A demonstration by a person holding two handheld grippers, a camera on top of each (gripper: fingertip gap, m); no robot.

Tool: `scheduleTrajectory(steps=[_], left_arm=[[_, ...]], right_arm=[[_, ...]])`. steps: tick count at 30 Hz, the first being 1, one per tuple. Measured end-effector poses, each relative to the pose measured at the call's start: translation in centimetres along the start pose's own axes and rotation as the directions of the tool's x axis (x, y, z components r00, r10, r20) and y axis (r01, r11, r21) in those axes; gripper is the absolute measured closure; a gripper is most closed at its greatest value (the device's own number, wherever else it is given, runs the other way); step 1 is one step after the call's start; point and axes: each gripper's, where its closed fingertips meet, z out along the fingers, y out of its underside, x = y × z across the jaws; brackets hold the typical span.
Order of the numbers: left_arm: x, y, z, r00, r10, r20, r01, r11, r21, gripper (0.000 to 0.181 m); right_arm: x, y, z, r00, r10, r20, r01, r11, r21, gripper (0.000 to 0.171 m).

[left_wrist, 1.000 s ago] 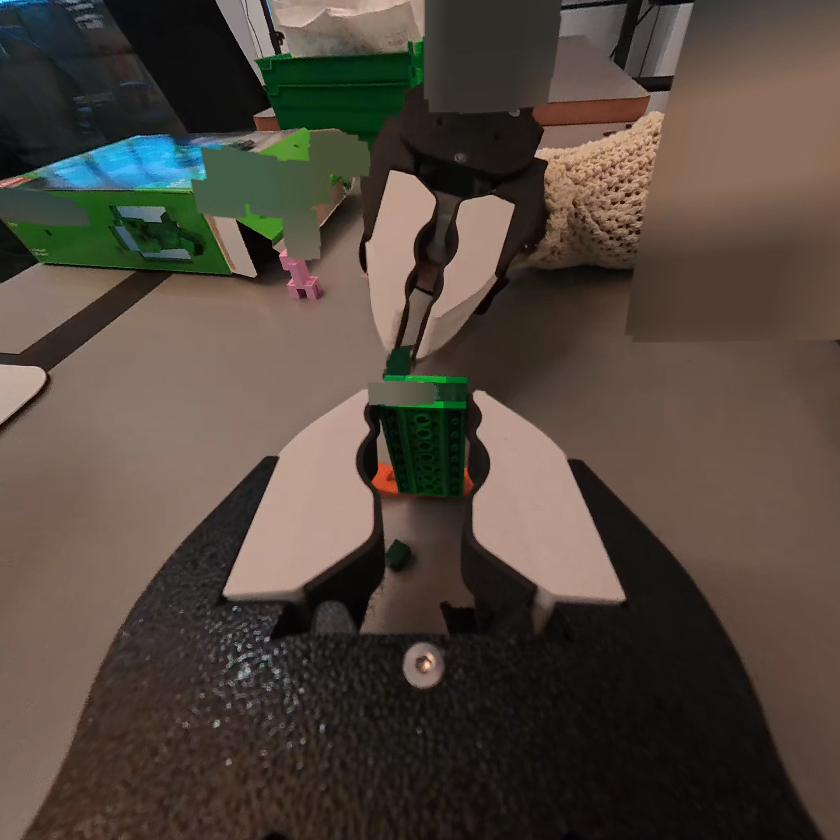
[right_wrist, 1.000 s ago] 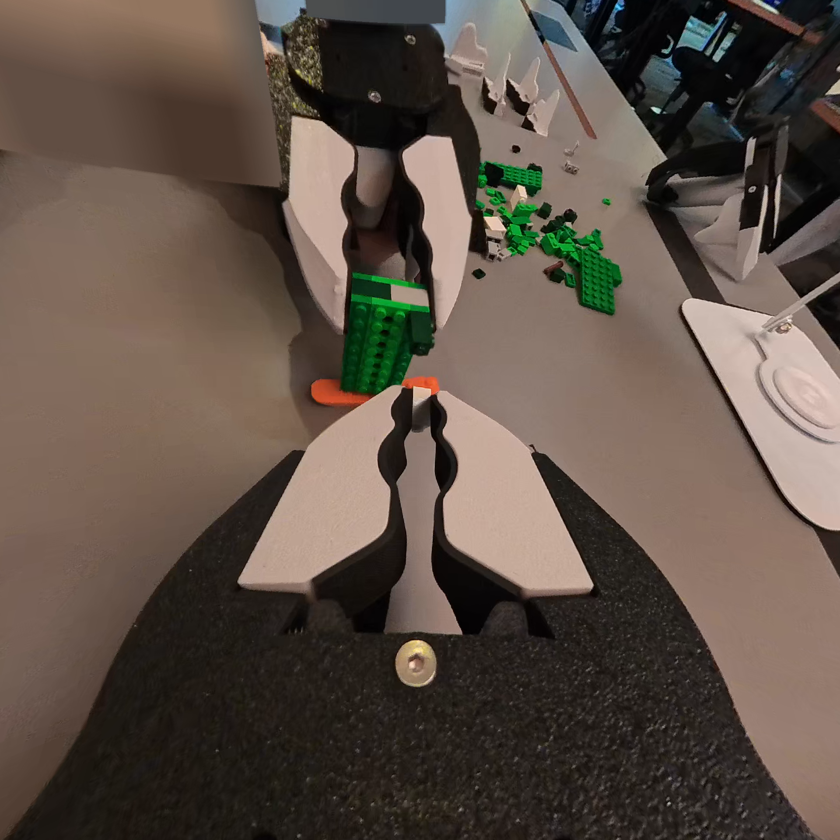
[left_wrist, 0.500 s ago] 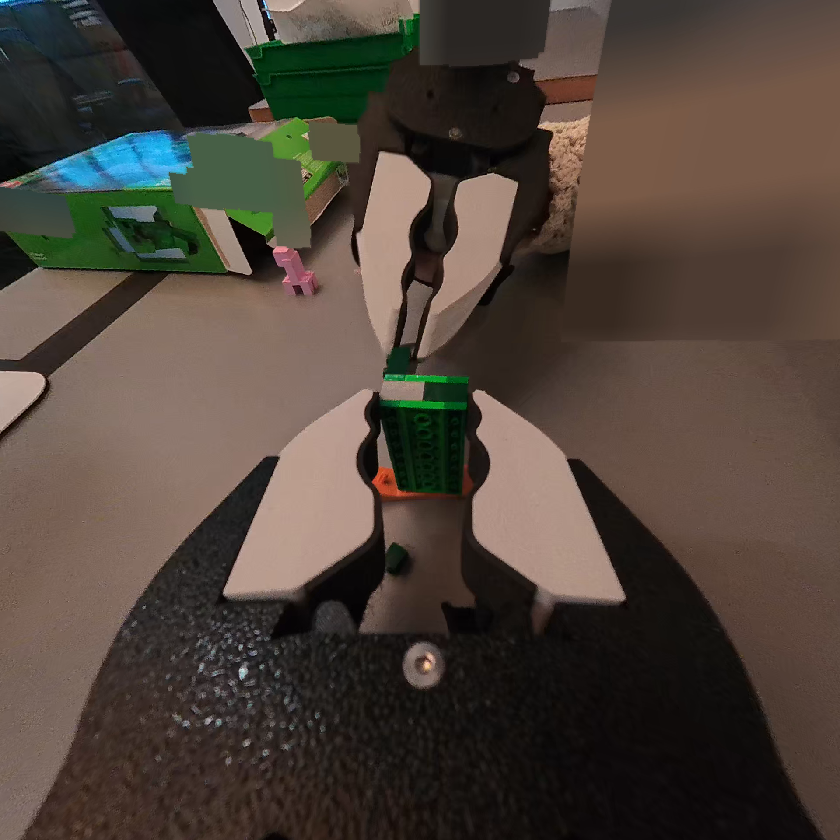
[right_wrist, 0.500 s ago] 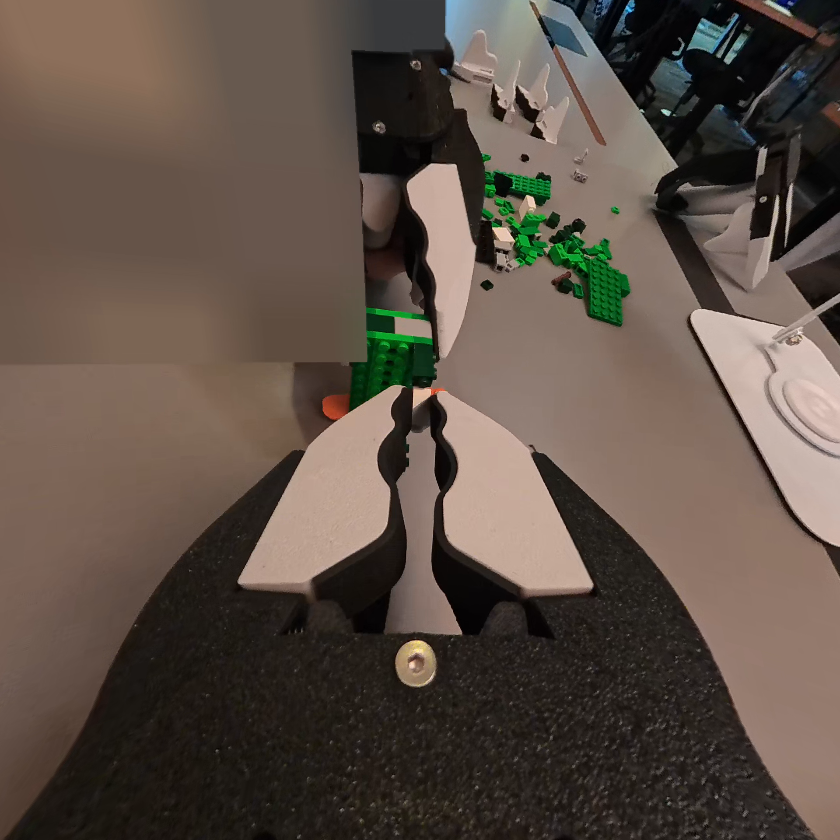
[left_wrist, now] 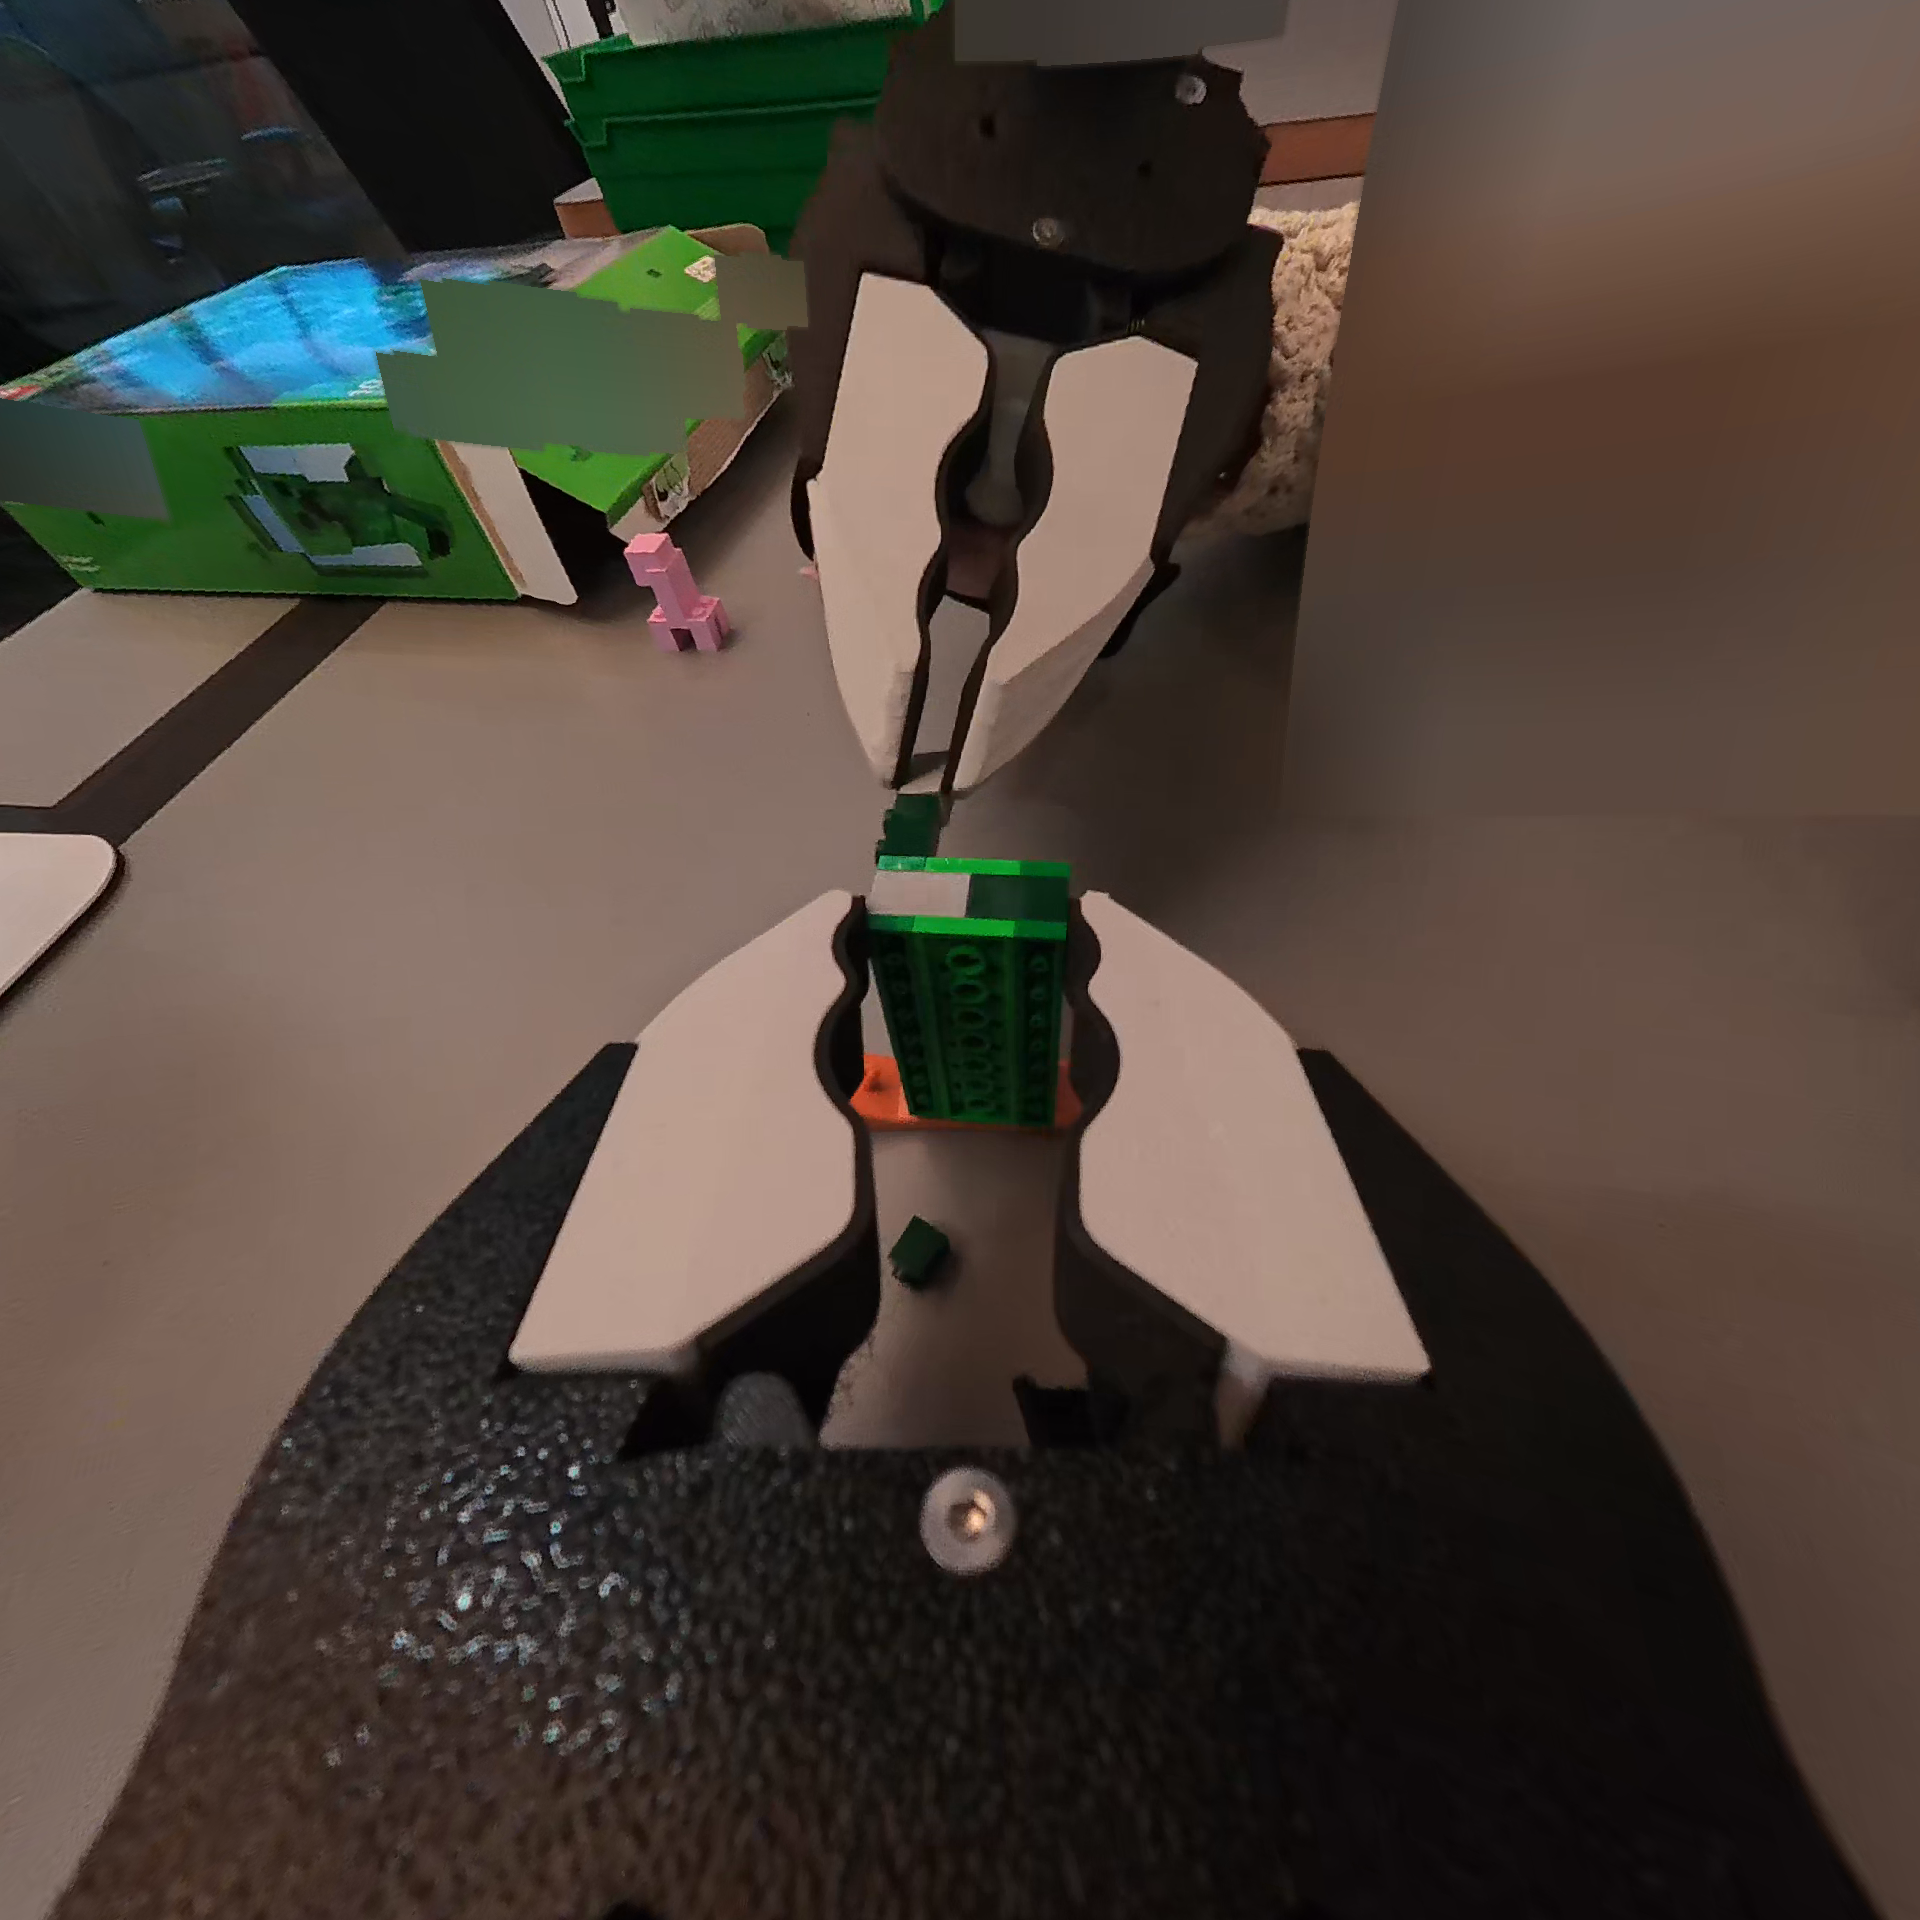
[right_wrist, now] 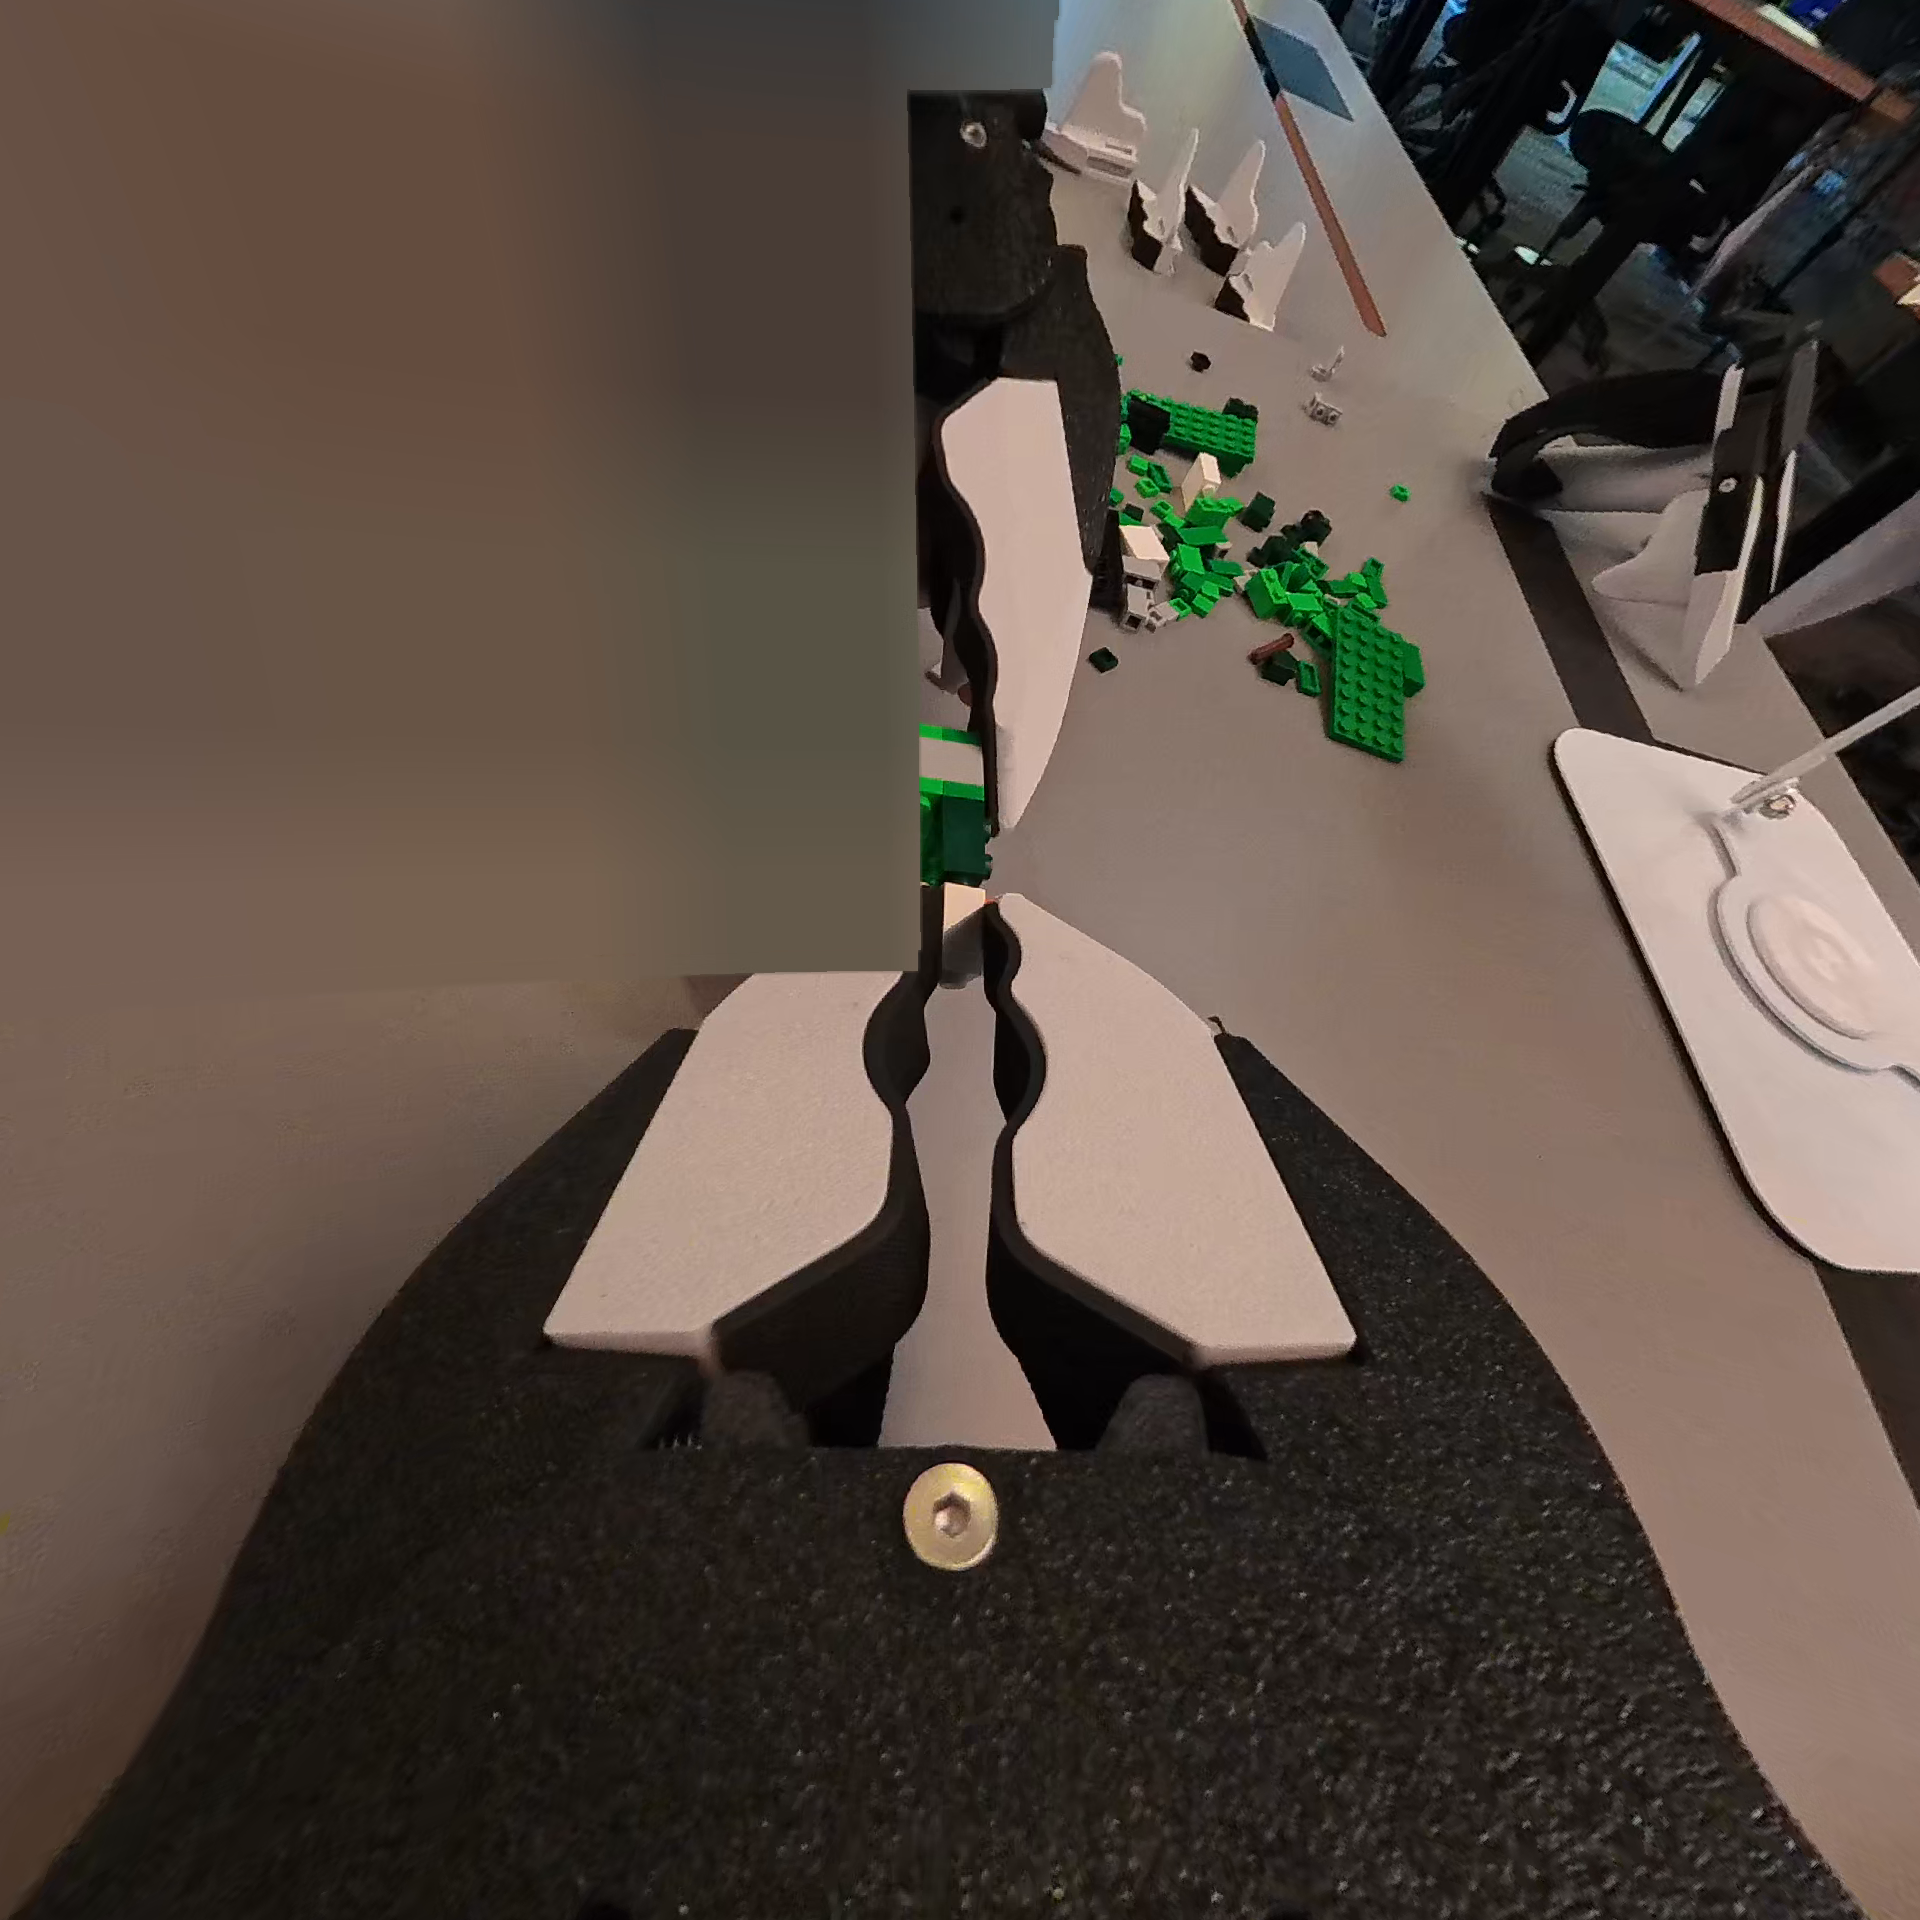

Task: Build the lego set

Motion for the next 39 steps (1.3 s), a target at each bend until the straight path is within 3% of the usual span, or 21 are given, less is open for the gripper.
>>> scheduleTrajectory(steps=[14,17,21,25,31,35,39], left_arm=[[0.1,0.1,-0.1,0.999,-0.038,-0.033,0.037,0.999,-0.031,0.145],[0.4,-0.1,-0.1,0.997,-0.052,-0.064,0.05,0.998,-0.027,0.131],[0.6,-0.6,-0.8,0.995,-0.033,-0.093,0.032,0.999,-0.011,0.124],[0.2,-1.2,-1.2,0.994,-0.026,-0.11,0.027,1.0,0.01,0.126],[-0.1,-1.2,0.0,0.988,0.027,-0.153,-0.046,0.992,-0.121,0.124],[-0.1,-1.5,0.2,0.98,0.047,-0.195,-0.078,0.985,-0.153,0.139],[-0.9,-2.4,-0.3,0.976,0.049,-0.213,-0.093,0.976,-0.198,0.142]], right_arm=[[0.0,0.0,0.0,0.998,-0.06,0.01,0.061,0.994,-0.086,0.164],[0.0,0.1,0.0,0.999,-0.053,0.011,0.053,0.995,-0.082,0.164],[0.0,0.0,0.0,0.999,-0.047,0.013,0.048,0.996,-0.076,0.164],[0.0,0.0,0.0,0.999,-0.045,0.01,0.045,0.996,-0.072,0.164],[0.0,-0.1,-0.1,0.999,-0.04,0.009,0.04,0.996,-0.075,0.164],[0.0,-0.3,-0.2,0.999,-0.046,0.001,0.046,0.996,-0.082,0.164],[0.2,-0.5,-0.4,0.998,-0.057,-0.004,0.057,0.993,-0.103,0.164]])
